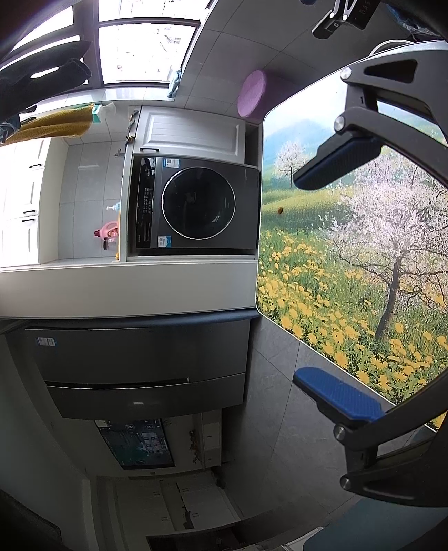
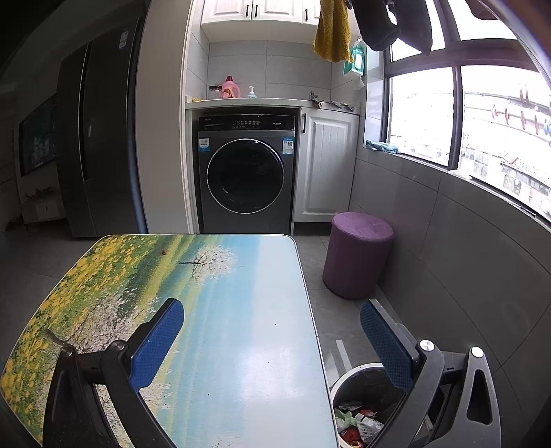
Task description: Collect trash
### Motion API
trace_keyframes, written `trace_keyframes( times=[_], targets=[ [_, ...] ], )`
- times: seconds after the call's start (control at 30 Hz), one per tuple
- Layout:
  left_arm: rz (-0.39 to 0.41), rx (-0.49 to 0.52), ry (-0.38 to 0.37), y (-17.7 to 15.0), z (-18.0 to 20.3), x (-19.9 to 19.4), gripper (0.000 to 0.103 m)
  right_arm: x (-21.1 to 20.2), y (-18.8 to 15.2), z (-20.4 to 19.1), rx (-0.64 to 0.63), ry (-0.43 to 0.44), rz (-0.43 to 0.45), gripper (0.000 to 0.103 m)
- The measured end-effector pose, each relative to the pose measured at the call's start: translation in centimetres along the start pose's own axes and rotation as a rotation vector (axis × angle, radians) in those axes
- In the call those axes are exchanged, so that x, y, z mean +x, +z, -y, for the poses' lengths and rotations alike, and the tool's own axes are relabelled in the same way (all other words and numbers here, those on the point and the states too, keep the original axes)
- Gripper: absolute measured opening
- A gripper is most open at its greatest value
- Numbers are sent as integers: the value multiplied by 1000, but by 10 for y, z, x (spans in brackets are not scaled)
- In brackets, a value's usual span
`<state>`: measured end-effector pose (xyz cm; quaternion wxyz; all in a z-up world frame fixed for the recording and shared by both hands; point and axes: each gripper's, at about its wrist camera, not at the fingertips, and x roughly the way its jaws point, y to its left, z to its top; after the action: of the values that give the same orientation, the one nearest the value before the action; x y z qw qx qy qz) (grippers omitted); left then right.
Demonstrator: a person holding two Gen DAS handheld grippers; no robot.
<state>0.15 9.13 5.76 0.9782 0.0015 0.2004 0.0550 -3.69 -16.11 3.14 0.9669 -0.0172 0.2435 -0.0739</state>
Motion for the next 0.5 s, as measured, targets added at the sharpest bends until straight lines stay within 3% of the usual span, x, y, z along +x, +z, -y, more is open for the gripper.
trace_keyframes(
  times=[0.5],
  targets=[
    [-8, 8, -19, -1, 3, 3, 103, -4, 0, 4, 7, -15, 14, 103]
  ],
)
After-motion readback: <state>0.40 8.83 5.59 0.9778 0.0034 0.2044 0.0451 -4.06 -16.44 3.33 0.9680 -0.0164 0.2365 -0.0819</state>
